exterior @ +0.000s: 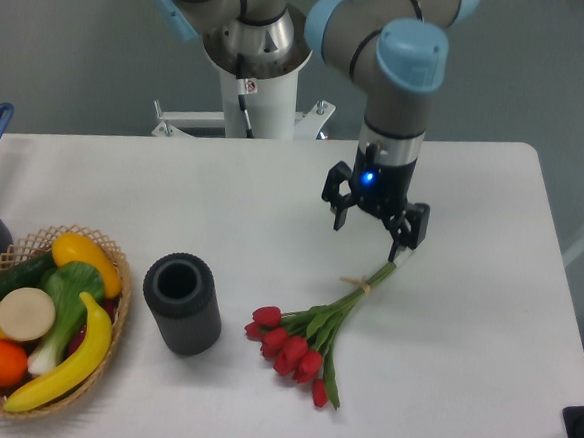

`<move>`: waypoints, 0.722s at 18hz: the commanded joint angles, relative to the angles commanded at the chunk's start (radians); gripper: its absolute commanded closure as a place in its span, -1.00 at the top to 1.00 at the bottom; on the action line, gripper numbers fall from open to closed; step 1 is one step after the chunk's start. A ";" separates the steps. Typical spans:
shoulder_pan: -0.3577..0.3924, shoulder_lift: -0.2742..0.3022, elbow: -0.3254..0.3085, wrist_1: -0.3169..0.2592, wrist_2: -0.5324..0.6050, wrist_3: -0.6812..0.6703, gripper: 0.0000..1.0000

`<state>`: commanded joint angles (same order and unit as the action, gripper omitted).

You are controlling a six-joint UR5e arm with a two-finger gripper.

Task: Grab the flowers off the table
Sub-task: 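Lower the gripper around the tulip stems near the twine tie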

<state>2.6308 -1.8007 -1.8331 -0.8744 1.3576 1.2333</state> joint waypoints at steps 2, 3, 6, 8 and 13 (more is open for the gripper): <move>-0.003 -0.025 0.003 0.011 0.000 0.000 1.00; -0.011 -0.037 0.002 0.023 0.002 0.000 1.00; -0.021 -0.086 0.000 0.063 0.005 -0.002 1.00; -0.034 -0.115 0.003 0.064 0.012 -0.002 1.00; -0.054 -0.169 0.020 0.083 0.034 -0.003 1.00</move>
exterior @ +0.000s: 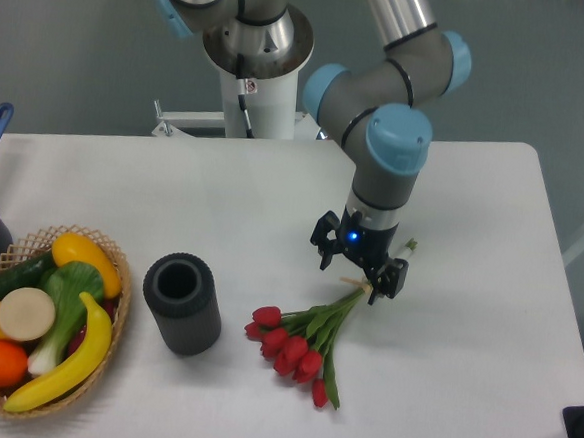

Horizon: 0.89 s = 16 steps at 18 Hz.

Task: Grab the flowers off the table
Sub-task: 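Lower the gripper around the tulip stems near the twine tie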

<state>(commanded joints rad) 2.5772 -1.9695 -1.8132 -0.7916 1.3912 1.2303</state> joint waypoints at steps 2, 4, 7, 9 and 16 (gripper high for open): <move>-0.005 -0.034 0.015 0.017 0.000 -0.006 1.00; -0.005 -0.048 0.018 0.026 0.000 -0.009 1.00; -0.014 -0.058 0.025 0.031 0.000 -0.032 1.00; -0.015 -0.077 0.038 0.034 0.000 -0.037 1.00; -0.046 -0.107 0.051 0.035 0.000 -0.029 1.00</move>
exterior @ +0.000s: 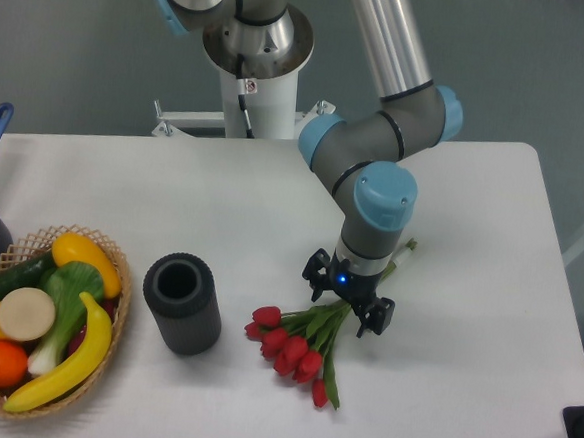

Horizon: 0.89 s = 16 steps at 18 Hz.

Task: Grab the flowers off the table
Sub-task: 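Lower the gripper around the tulip stems near the twine tie, then close the gripper on the tulip stems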

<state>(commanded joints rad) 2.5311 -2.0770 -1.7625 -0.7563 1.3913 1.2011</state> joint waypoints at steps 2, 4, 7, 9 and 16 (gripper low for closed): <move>-0.002 -0.005 -0.002 -0.002 0.000 0.000 1.00; -0.002 -0.008 -0.003 -0.002 0.000 0.000 1.00; -0.003 -0.020 0.001 0.000 0.000 0.002 1.00; -0.005 -0.026 0.006 -0.002 0.000 0.002 1.00; -0.012 -0.031 0.008 -0.002 0.000 -0.005 0.96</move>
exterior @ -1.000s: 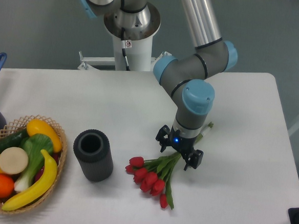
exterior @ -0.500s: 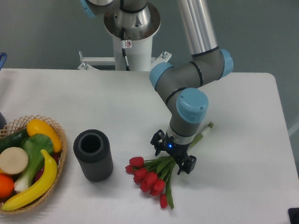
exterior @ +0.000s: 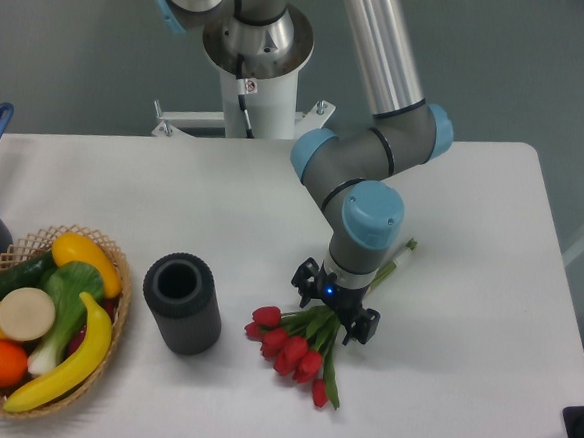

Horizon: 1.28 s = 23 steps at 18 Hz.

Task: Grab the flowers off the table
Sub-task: 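Close the gripper on the tulip stems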

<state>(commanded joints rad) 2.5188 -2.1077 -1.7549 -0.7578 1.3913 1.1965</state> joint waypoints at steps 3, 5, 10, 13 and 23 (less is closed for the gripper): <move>-0.002 -0.002 0.000 0.000 0.000 0.000 0.50; -0.002 -0.002 0.002 0.000 0.000 -0.002 0.27; -0.002 0.002 0.002 0.000 0.000 -0.002 -0.09; -0.002 0.000 0.011 0.000 0.000 -0.003 -0.20; 0.000 0.054 0.044 -0.002 -0.008 -0.003 -0.29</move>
<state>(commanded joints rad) 2.5188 -2.0541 -1.7104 -0.7593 1.3837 1.1934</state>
